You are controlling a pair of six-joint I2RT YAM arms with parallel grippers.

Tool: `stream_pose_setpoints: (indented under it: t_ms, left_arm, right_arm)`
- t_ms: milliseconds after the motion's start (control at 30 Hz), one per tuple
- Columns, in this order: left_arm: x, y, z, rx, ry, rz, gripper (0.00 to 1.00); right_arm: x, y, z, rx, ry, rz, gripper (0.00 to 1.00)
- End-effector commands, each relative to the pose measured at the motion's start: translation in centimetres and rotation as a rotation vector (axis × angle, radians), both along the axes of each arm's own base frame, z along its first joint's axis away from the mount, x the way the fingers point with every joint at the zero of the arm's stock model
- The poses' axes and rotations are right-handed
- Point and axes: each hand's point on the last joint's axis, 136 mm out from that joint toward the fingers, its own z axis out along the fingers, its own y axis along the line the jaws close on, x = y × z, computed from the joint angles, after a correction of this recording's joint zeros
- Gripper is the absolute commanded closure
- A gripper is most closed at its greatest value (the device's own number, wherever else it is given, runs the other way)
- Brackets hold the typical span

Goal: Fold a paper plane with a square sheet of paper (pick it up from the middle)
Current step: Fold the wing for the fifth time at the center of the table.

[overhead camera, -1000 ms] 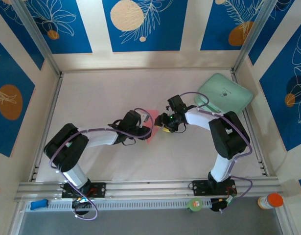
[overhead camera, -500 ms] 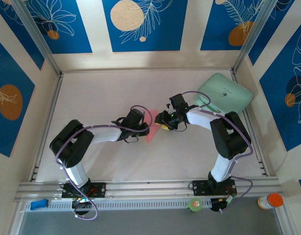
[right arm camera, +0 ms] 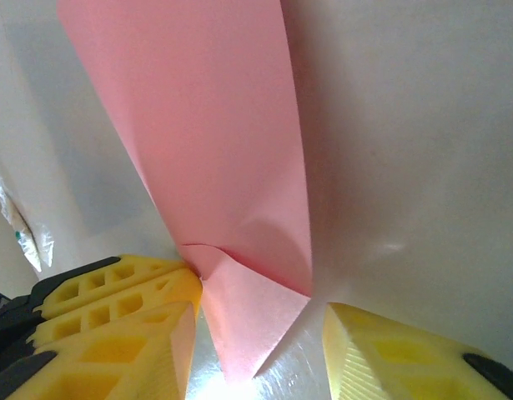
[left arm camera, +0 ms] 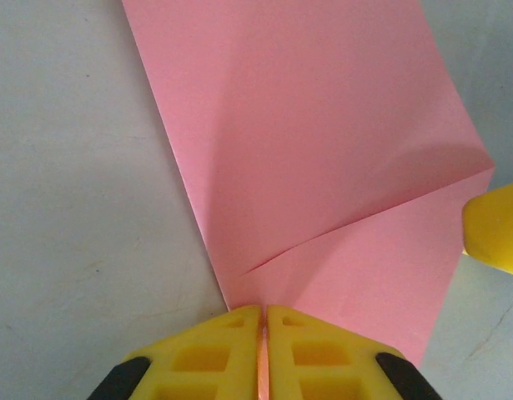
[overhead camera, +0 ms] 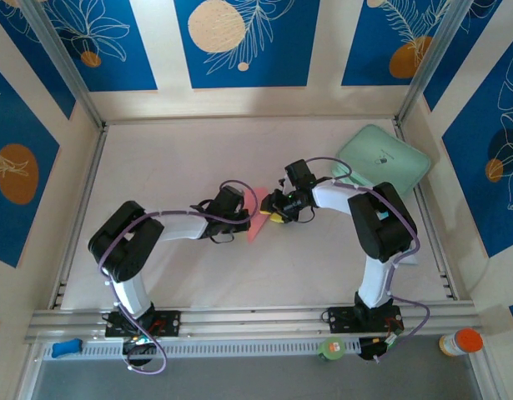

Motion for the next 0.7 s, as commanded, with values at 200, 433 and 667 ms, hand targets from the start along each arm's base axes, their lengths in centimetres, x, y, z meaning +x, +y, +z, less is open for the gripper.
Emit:
stream_pose_setpoints:
  t_ms: [200, 433, 667]
  left_arm:
    - [-0.5, 1.3, -1.2, 0.029, 0.033, 0.011, 0.89]
    - [-0.2, 1.4, -0.5, 0.015, 0.016, 0.000, 0.89]
    - [1.1, 0.9, 2.7, -0.033, -0.091, -0.060, 0.78]
  right_arm:
    - [0.6, 1.7, 0.8, 0.093, 0.014, 0.043, 0.67]
    - [1.5, 1.9, 0.6, 0.099, -0.004, 0.042, 0.79]
    - [2.7, 1.1, 2.1, 0.062, -0.079, -0.025, 1.00]
